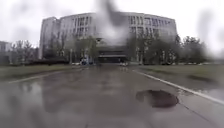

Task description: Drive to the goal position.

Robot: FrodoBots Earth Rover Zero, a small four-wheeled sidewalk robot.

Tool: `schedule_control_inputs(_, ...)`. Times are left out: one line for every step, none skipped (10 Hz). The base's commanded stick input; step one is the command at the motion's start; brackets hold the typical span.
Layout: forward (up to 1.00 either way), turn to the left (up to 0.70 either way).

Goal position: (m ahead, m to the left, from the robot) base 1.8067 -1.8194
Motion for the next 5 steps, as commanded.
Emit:
schedule_control_inputs(0.70,0.00)
schedule_control_inputs(0.70,0.00)
schedule_control_inputs(0.70,0.00)
schedule_control_inputs(0.70,0.00)
schedule_control_inputs(0.70,0.00)
